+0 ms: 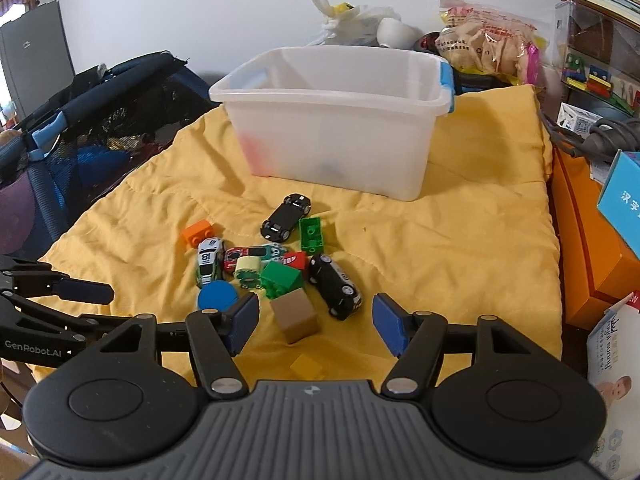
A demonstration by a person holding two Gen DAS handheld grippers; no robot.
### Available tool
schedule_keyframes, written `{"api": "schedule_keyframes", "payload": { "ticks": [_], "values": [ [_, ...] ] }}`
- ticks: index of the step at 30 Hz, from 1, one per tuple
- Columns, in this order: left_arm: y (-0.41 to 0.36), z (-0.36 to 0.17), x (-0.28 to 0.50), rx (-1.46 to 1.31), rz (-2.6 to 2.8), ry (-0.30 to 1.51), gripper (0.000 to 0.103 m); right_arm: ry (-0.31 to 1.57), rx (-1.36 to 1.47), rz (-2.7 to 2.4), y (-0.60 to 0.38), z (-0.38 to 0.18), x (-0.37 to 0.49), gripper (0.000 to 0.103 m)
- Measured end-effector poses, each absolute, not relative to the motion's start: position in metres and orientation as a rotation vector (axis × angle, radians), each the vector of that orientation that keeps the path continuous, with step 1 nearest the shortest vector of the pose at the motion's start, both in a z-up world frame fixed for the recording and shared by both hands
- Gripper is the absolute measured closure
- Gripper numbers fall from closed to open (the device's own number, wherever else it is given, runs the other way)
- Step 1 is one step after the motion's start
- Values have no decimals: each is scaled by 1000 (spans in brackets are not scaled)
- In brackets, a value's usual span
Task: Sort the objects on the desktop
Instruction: 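Move both open tools back over the toy pile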
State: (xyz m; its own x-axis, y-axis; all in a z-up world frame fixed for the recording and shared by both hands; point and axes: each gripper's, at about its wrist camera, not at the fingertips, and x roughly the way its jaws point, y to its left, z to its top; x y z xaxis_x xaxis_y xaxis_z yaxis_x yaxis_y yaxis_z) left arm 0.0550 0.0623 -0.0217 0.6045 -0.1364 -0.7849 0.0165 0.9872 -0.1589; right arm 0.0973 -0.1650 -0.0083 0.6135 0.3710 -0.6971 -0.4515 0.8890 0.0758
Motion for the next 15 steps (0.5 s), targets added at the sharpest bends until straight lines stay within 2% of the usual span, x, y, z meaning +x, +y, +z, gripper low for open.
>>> {"api": "schedule_keyframes", "payload": {
  "ticks": [15],
  "values": [
    [62, -29, 54, -141, -93, 939, 35, 805, -142, 508, -155, -15, 93, 36]
  ]
}}
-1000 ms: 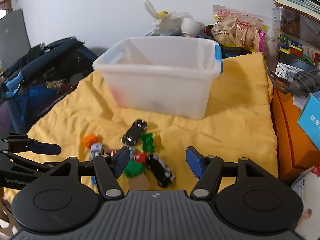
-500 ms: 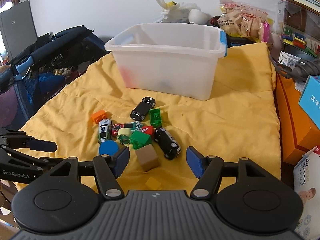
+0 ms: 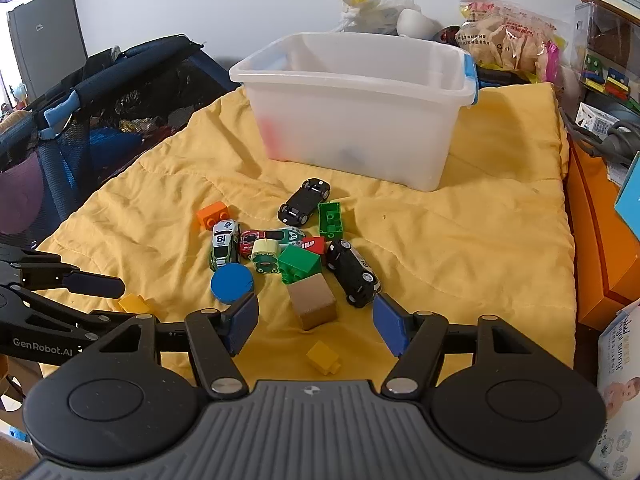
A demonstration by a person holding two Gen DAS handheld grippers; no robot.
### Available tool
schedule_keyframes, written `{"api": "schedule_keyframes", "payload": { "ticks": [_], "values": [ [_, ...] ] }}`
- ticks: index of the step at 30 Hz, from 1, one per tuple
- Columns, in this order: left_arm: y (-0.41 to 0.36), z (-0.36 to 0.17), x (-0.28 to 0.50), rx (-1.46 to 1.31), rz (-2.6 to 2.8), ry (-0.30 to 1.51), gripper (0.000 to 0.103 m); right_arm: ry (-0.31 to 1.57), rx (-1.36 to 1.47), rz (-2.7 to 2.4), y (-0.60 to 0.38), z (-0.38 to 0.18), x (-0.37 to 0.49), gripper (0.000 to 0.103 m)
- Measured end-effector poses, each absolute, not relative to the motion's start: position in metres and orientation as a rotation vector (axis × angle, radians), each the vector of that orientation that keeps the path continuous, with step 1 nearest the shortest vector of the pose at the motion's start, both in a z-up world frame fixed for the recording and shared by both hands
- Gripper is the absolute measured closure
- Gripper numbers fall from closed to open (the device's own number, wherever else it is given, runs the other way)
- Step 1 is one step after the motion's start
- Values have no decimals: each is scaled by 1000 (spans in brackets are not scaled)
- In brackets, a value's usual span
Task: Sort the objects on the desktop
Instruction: 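Move both open tools back over the toy pile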
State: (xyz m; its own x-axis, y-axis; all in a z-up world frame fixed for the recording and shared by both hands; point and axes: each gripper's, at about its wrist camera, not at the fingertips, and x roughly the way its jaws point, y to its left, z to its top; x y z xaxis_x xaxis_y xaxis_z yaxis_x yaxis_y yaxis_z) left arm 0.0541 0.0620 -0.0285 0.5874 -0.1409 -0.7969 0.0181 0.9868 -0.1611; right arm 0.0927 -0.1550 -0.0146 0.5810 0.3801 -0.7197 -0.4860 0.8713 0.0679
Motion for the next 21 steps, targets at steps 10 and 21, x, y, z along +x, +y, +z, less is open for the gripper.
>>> {"api": "schedule_keyframes", "payload": {
  "ticks": [10, 21],
  "values": [
    [64, -29, 56, -133, -104, 942, 35, 814, -144, 511, -152, -18, 93, 36],
    [69, -31, 55, -147, -109, 948, 35, 835, -154, 517, -145, -22, 93, 36]
  ]
}}
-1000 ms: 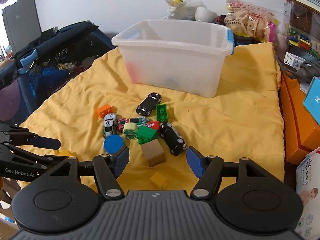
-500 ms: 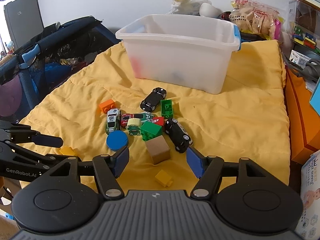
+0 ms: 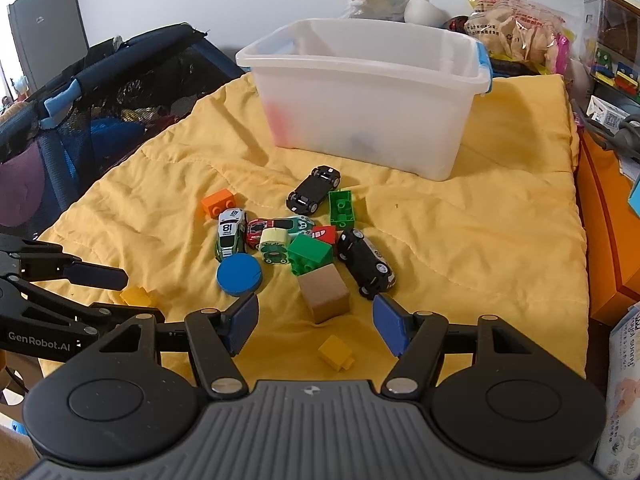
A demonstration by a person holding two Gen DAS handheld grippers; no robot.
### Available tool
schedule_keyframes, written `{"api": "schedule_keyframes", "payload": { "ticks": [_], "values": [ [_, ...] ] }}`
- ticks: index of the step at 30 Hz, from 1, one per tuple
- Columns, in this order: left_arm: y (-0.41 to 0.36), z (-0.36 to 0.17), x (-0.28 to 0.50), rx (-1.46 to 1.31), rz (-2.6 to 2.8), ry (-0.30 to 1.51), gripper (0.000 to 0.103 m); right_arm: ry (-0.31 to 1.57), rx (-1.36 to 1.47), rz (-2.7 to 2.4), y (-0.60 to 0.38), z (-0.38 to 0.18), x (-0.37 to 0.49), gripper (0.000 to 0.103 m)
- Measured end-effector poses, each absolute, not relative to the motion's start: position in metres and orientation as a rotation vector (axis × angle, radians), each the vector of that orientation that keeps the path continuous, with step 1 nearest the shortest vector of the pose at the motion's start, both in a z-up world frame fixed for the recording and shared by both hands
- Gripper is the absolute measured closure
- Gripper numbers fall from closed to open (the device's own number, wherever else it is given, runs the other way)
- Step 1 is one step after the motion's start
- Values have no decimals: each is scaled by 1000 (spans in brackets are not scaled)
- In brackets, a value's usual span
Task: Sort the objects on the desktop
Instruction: 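Move both open tools back over the toy pile, then grasp a wooden cube with the left tool while the right tool grasps another wooden cube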
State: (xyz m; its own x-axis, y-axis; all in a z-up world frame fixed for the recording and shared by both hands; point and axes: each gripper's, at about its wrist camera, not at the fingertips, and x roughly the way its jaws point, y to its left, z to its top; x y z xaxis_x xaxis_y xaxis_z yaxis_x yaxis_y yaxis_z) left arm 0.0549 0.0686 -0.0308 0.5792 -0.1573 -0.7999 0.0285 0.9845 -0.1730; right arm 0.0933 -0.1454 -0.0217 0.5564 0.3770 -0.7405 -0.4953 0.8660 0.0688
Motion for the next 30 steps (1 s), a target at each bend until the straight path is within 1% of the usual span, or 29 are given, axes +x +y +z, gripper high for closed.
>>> {"api": "schedule_keyframes", "payload": {
  "ticks": [15, 19, 23, 25, 26, 30],
  "values": [
    [79, -36, 46, -137, -100, 967, 35, 859, -161, 500, -150, -26, 84, 36],
    [89, -30, 47, -137, -77, 933, 35, 883, -180, 489, -155, -30, 77, 36],
    [90, -25, 50, -184, -145, 937, 37, 921, -166, 483, -164, -31, 72, 45],
    [79, -22, 50, -214, -264, 953, 37, 924, -177, 500, -165, -28, 68, 48],
    [68, -22, 50, -197, -328, 959, 37, 924, -187, 509, -165, -27, 65, 49],
    [26, -35, 51, -40, -462, 1002, 38, 914, -193, 466, -171, -26, 71, 49]
  ]
}}
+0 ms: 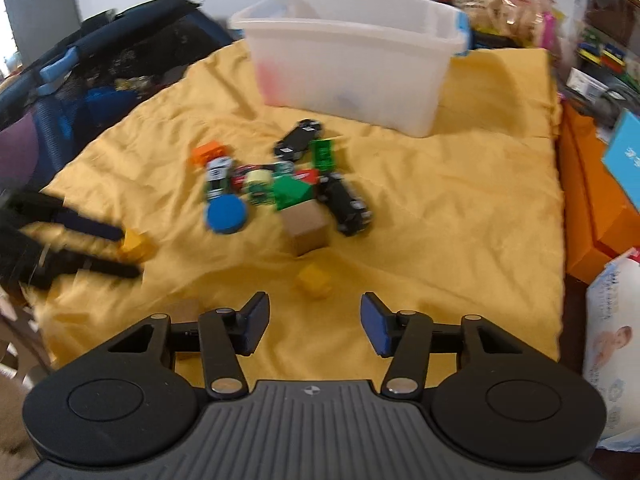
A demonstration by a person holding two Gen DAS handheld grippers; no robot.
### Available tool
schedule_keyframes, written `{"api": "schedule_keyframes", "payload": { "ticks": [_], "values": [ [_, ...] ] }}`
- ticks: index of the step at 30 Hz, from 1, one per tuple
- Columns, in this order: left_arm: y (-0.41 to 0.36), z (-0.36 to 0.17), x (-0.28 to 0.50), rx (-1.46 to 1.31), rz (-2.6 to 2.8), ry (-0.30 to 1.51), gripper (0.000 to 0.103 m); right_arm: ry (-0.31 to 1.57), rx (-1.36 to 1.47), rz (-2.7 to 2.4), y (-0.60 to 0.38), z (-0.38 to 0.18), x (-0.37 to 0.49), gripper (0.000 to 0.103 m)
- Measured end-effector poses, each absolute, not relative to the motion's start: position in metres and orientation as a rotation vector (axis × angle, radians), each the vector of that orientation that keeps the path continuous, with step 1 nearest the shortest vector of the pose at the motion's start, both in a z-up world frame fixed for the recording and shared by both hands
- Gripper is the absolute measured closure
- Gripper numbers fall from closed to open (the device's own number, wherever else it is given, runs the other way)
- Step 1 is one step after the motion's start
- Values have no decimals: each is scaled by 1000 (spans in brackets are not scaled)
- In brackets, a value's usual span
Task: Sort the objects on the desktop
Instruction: 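Grasp a wooden cube with the left tool while the right tool grasps another wooden cube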
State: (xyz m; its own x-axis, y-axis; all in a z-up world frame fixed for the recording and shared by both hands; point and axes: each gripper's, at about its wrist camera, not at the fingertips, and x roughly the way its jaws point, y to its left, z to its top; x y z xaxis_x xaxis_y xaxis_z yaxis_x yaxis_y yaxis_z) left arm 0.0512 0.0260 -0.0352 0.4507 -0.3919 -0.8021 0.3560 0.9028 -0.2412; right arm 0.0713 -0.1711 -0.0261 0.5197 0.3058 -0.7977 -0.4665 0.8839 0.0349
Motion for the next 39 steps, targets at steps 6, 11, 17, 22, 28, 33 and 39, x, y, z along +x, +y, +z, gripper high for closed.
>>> {"api": "schedule_keyframes", "payload": {
  "ticks": [6, 11, 17, 22, 28, 33, 39],
  "values": [
    [7, -61, 60, 8, -538, 1023, 67, 907, -156, 459, -176, -26, 89, 48],
    [2, -57, 57, 60, -572, 1007, 70, 911, -163, 483, -170, -30, 96, 48],
    [24, -42, 66, 84, -470, 957, 70, 864, -210, 531, -149, -35, 118, 48],
    [42, -42, 82, 25, -419, 968, 70, 934, -252, 576, -127, -55, 140, 65],
    [56, -31, 95, -33, -395, 937, 70, 957, -236, 548, -130, -60, 133, 70],
    [66, -13, 107, -71, -384, 886, 70, 944, -206, 523, -141, -45, 130, 70],
    [74, 8, 131, -72, -390, 833, 70, 894, -190, 492, -145, -26, 134, 70]
  ]
}}
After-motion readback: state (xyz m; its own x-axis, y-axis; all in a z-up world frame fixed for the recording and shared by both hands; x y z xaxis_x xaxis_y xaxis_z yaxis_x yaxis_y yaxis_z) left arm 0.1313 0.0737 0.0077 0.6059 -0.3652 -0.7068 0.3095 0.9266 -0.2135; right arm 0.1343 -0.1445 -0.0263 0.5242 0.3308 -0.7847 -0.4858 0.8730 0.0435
